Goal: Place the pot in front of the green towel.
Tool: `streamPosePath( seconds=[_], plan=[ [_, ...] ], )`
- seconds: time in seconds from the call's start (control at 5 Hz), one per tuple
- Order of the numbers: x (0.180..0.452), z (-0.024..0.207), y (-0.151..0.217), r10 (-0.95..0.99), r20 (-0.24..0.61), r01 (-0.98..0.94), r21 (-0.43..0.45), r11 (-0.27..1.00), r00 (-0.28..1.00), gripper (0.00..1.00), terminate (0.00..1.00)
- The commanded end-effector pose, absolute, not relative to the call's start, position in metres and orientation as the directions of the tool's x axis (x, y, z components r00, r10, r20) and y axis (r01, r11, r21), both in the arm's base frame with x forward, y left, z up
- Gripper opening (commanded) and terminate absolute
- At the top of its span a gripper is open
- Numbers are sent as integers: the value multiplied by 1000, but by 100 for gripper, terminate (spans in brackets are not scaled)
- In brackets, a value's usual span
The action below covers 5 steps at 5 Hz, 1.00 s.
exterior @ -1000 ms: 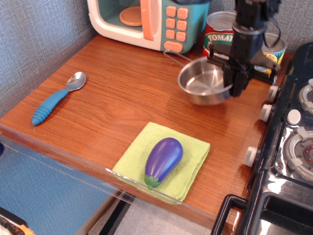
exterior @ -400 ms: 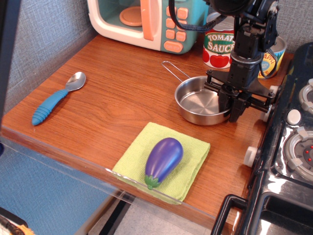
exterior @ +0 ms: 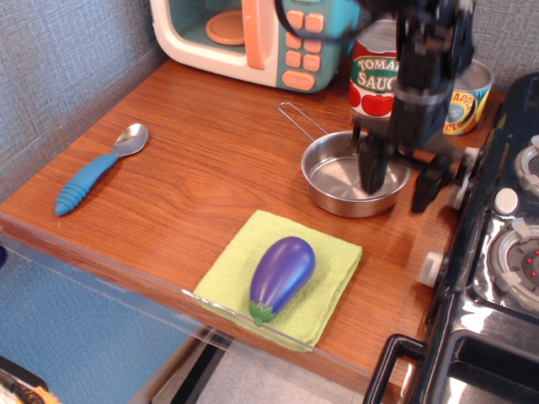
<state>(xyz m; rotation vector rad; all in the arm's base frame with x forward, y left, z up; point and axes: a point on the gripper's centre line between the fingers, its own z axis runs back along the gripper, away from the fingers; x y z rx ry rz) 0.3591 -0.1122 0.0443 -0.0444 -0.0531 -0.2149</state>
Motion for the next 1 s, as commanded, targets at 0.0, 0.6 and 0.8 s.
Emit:
streamPosePath(
  seconds=[0.0,0.6,0.8],
  plan=[
    [313,123,-74,-146,200,166,-84,983,969,100,0],
    [291,103,-50,-153,129,159,-39,986,980,100,0],
    [291,103,-50,-153,129,159,-39,986,980,100,100]
  ],
)
